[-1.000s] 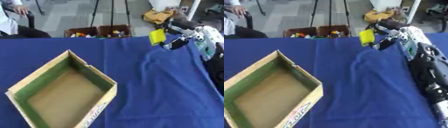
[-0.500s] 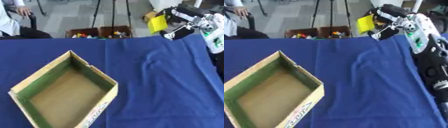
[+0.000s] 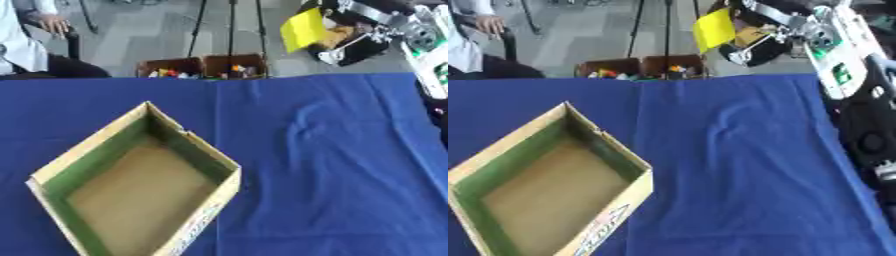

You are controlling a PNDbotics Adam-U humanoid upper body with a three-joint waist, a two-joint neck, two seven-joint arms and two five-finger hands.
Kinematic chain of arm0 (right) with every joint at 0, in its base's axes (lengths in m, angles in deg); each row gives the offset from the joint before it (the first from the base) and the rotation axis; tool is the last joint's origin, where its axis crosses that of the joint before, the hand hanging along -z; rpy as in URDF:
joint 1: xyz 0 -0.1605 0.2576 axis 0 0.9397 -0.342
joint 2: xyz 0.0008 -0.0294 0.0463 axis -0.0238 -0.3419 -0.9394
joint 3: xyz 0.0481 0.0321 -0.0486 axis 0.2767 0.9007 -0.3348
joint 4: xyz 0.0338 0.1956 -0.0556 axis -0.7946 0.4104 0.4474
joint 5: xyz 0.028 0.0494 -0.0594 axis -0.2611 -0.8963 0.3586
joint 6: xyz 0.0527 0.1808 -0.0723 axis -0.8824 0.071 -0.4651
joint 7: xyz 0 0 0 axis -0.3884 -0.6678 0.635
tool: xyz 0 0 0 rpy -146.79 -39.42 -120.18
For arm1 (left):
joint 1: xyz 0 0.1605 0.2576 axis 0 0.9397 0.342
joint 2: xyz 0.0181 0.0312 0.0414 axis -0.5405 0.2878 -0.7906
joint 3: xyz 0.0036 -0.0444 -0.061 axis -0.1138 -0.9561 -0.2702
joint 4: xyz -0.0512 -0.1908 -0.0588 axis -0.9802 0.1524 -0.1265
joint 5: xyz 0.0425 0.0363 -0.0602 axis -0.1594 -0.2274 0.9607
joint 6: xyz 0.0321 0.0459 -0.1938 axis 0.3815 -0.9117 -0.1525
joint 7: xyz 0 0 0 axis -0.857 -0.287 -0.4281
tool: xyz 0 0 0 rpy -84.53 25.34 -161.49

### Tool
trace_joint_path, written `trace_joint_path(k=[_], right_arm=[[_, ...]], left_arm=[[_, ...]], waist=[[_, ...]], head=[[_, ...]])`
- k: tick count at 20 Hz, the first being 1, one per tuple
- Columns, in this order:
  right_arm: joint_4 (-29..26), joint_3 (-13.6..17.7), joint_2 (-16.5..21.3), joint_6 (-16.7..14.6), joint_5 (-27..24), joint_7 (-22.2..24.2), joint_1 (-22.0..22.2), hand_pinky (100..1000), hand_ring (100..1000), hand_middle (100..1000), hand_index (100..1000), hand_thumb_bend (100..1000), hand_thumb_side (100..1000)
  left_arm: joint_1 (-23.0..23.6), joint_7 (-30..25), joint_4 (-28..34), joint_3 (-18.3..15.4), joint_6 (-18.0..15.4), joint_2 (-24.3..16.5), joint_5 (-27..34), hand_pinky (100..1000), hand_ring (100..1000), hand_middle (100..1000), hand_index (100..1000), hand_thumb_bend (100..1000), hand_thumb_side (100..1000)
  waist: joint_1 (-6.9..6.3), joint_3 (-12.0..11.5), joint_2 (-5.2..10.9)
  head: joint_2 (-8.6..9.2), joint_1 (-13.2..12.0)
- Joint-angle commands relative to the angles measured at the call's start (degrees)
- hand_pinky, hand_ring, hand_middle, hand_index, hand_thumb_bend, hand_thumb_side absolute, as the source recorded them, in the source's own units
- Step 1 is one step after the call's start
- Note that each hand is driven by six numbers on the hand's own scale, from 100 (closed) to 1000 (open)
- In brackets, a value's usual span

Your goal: Pick up objects on the table and place them in the box.

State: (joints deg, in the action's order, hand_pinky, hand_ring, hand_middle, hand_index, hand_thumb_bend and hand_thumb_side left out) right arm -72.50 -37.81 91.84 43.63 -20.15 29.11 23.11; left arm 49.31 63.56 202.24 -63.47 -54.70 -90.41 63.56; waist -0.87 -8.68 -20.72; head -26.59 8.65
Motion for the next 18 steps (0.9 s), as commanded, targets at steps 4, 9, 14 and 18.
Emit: trace_joint_path(k=[4, 9, 14, 18], right_arm=[[-5.54, -2.54, -1.31, 1.58, -5.57, 3.79, -2.32, 684, 684, 100, 390, 100, 100], [-7.76, -4.44, -4.20, 2.80, -9.73, 7.25, -3.60, 687, 684, 100, 386, 100, 100], [-9.49, -6.25, -7.39, 4.11, -13.91, 10.88, -4.65, 689, 683, 100, 383, 100, 100], [-11.18, -7.45, -9.54, 5.20, -17.07, 13.65, -4.99, 689, 682, 100, 382, 100, 100]], left_arm=[[-0.37, -0.33, 0.98, -0.30, 0.47, -1.69, 0.53, 735, 676, 809, 951, 100, 933], [-0.48, -0.44, 0.98, -0.16, 0.76, -1.82, 0.87, 735, 676, 809, 951, 100, 932], [-0.56, -0.61, 0.98, 0.05, 0.96, -1.99, 1.37, 735, 676, 809, 950, 100, 931], [-0.72, -0.91, 0.98, 0.20, 1.20, -1.97, 1.63, 735, 675, 809, 950, 100, 932]], waist=[[1.18, -0.32, 2.44], [1.38, -0.78, 2.68], [1.48, -1.39, 2.99], [1.62, -1.65, 3.01]], head=[[-0.10, -0.43], [-0.28, -0.56], [-0.29, -0.47], [-0.15, -0.39]])
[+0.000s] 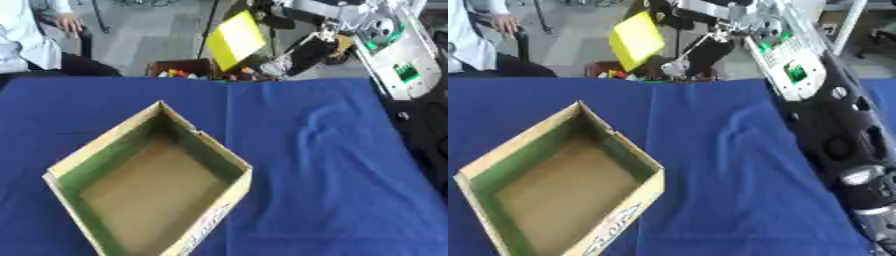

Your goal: Pick up objects on the table and place them in the box.

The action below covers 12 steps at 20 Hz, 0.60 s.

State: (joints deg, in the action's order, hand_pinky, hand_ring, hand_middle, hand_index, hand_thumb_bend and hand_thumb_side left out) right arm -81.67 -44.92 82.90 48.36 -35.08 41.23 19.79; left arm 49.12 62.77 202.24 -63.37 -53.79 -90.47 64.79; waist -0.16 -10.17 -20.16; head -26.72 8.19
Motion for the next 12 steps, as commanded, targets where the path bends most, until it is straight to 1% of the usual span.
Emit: trace_joint_path(k=[1, 5, 12], right_arm=[[-2.41, -0.72, -1.25, 0.61, -2.59, 2.22, -1.69, 689, 682, 100, 381, 100, 100], [-3.38, -2.19, -4.29, 0.77, -2.66, 4.56, -1.54, 691, 682, 100, 381, 100, 100], [-2.39, -3.92, -9.32, -0.28, 0.31, 7.05, -0.69, 695, 683, 100, 379, 100, 100]], left_arm=[[-0.59, -0.23, 0.98, 0.17, 0.34, -1.90, 0.47, 735, 675, 809, 950, 100, 931], [-0.75, -0.51, 0.98, 0.32, 0.48, -1.86, 0.78, 735, 674, 809, 950, 100, 931], [-1.00, -1.01, 0.98, 0.46, 0.71, -1.57, 1.03, 736, 673, 809, 950, 100, 931]], waist=[[0.93, -0.25, 2.45], [1.04, -0.74, 2.41], [1.25, -1.48, 2.16]], head=[[0.06, 0.13], [0.14, 0.61], [-0.37, 1.25]])
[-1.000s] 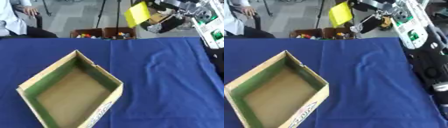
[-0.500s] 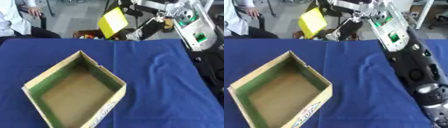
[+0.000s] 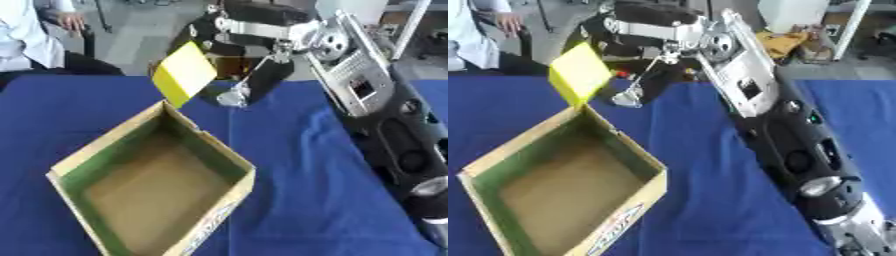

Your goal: Pick up objects on the table and place them in the box.

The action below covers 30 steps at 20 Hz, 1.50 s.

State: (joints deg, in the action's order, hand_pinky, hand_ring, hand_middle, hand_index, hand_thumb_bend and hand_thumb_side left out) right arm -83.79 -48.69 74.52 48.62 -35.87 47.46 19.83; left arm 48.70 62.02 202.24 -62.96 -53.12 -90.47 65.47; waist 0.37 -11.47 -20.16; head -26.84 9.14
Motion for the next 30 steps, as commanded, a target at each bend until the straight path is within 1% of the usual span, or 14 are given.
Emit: trace_joint_path(k=[1, 6, 13, 18, 25, 28, 30], right_arm=[[0.05, -0.38, -1.58, -0.84, 1.65, 1.14, -0.54, 697, 683, 100, 379, 100, 100], [2.30, -1.15, -3.81, -2.29, 3.96, 2.81, 0.59, 705, 685, 100, 378, 100, 100], [7.80, -2.40, -5.60, -4.17, 6.08, 6.32, 1.42, 711, 687, 100, 379, 100, 100], [8.35, -3.65, -6.78, -5.68, 6.90, 7.47, 2.08, 708, 685, 100, 380, 100, 100], [9.81, -5.04, -7.92, -7.77, 10.10, 7.87, 3.27, 707, 686, 100, 393, 100, 100], [10.36, -5.29, -8.15, -8.80, 10.81, 8.08, 3.52, 718, 705, 100, 443, 100, 100], [10.33, -5.34, -8.22, -9.58, 10.97, 8.26, 3.59, 731, 736, 100, 505, 114, 100]], left_arm=[[-0.63, -0.34, 0.98, 0.08, 0.09, -1.53, 0.36, 737, 672, 809, 950, 100, 931], [-0.84, -0.57, 0.98, 0.16, 0.21, -1.42, 0.60, 737, 673, 810, 950, 100, 929], [-1.01, -0.81, 0.98, 0.28, 0.22, -1.32, 0.88, 738, 672, 810, 950, 100, 929], [-1.20, -0.99, 0.98, 0.30, 0.31, -1.19, 0.94, 738, 672, 810, 950, 100, 928], [-1.32, -1.06, 0.98, 0.26, 0.43, -1.06, 0.95, 739, 671, 811, 950, 100, 928], [-1.33, -1.09, 0.98, 0.23, 0.48, -1.00, 0.91, 739, 671, 811, 950, 100, 928], [-1.34, -1.13, 0.98, 0.22, 0.53, -0.95, 0.86, 740, 670, 811, 950, 100, 928]], waist=[[0.76, -0.27, 2.11], [0.84, -0.77, 2.02], [0.97, -1.59, 1.85], [0.95, -1.67, 1.69], [0.96, -1.67, 1.56], [0.97, -1.65, 1.51], [0.97, -1.61, 1.48]], head=[[-0.33, 0.41], [-0.69, 0.76], [-1.41, 1.07], [-1.16, 1.15], [-0.85, 1.22], [-0.75, 1.20], [-0.68, 1.16]])
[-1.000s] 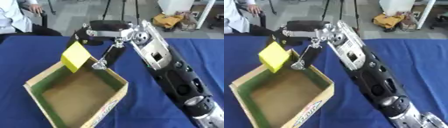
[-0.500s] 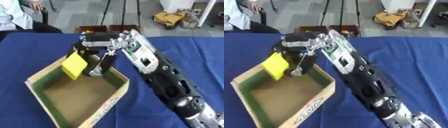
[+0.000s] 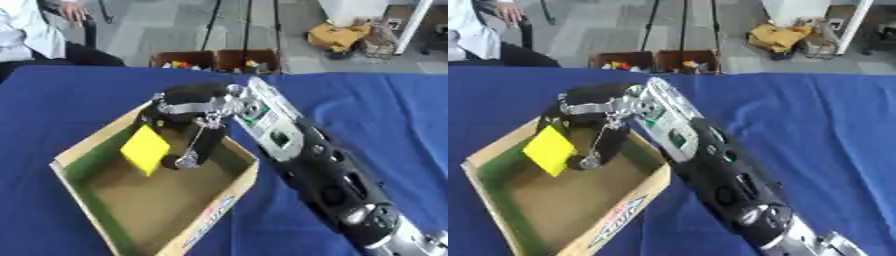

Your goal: Pick up objects on the table and place them in the box.

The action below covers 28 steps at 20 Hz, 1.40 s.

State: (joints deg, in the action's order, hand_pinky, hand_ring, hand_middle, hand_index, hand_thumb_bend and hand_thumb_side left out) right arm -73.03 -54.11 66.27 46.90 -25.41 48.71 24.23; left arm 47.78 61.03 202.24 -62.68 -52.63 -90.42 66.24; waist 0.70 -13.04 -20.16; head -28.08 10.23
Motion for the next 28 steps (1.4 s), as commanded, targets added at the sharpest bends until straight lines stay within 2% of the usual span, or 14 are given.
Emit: trace_joint_path(k=[1, 4, 6, 10, 11, 12, 13, 16, 17, 18, 22, 28], right_arm=[[-0.56, 0.12, 0.06, -8.21, 0.57, 7.04, -0.80, 740, 751, 100, 560, 157, 100], [-1.42, 0.44, 0.31, -9.11, 0.74, 6.87, -0.90, 762, 786, 128, 675, 295, 117], [-2.05, 0.73, 0.50, -9.59, 0.64, 6.68, -1.01, 778, 808, 178, 719, 428, 197], [-3.41, 1.80, 1.03, -10.14, -0.74, 6.97, -1.34, 832, 870, 335, 804, 521, 358], [-3.78, 2.21, 1.21, -10.16, -1.31, 7.02, -1.50, 845, 883, 366, 816, 512, 421], [-4.13, 2.60, 1.39, -10.10, -1.85, 7.04, -1.67, 845, 883, 366, 816, 543, 401], [-4.47, 3.07, 1.55, -9.96, -2.38, 7.06, -1.90, 858, 898, 405, 840, 575, 453], [-5.61, 4.59, 1.99, -9.04, -3.97, 7.07, -2.60, 868, 911, 427, 861, 594, 486], [-6.05, 5.08, 2.15, -8.64, -4.50, 7.03, -2.77, 870, 915, 425, 863, 576, 531], [-6.63, 5.63, 2.34, -8.14, -5.12, 6.97, -2.93, 870, 915, 416, 863, 602, 517], [-9.54, 7.74, 3.12, -5.64, -7.89, 5.78, -3.34, 873, 916, 398, 863, 595, 557], [-15.85, 12.03, 5.41, 1.89, -13.46, -0.27, -3.14, 878, 918, 402, 856, 549, 603]], left_arm=[[-0.42, -0.16, 0.98, -0.06, 0.05, -0.96, 0.06, 740, 670, 811, 950, 100, 928], [-0.40, -0.22, 0.98, -0.06, 0.11, -0.88, -0.01, 740, 670, 811, 950, 100, 928], [-0.44, -0.21, 0.98, -0.08, 0.19, -0.84, -0.01, 740, 670, 811, 950, 100, 928], [-0.35, -0.24, 0.98, -0.10, 0.24, -0.81, -0.07, 741, 669, 811, 950, 100, 928], [-0.33, -0.23, 0.98, -0.10, 0.24, -0.82, -0.07, 741, 669, 811, 950, 100, 928], [-0.31, -0.22, 0.98, -0.10, 0.25, -0.83, -0.06, 741, 669, 811, 950, 100, 928], [-0.29, -0.24, 0.98, -0.09, 0.29, -0.83, -0.08, 741, 669, 811, 950, 100, 928], [-0.28, -0.38, 0.98, -0.06, 0.49, -0.73, -0.18, 742, 668, 811, 950, 100, 928], [-0.28, -0.39, 0.98, -0.07, 0.52, -0.72, -0.19, 742, 669, 811, 950, 100, 928], [-0.25, -0.38, 0.98, -0.09, 0.52, -0.72, -0.20, 742, 669, 811, 950, 100, 927], [-0.16, -0.33, 0.98, -0.13, 0.52, -0.72, -0.22, 742, 669, 811, 950, 100, 927], [0.21, 0.01, 0.98, -0.31, 0.37, -0.74, -0.20, 742, 669, 812, 949, 100, 926]], waist=[[0.64, -0.01, 1.47], [0.60, 0.09, 1.47], [0.59, 0.15, 1.49], [0.56, 0.16, 1.57], [0.56, 0.16, 1.61], [0.56, 0.17, 1.63], [0.57, 0.19, 1.66], [0.61, 0.27, 1.72], [0.60, 0.29, 1.73], [0.57, 0.31, 1.76], [0.50, 0.43, 1.82], [0.19, 0.69, 2.09]], head=[[0.55, 0.06], [0.54, 0.04], [0.53, 0.00], [0.29, -0.18], [0.21, -0.25], [0.15, -0.29], [0.08, -0.34], [0.09, -0.33], [0.10, -0.33], [0.12, -0.35], [0.32, -0.45], [0.47, -1.07]])
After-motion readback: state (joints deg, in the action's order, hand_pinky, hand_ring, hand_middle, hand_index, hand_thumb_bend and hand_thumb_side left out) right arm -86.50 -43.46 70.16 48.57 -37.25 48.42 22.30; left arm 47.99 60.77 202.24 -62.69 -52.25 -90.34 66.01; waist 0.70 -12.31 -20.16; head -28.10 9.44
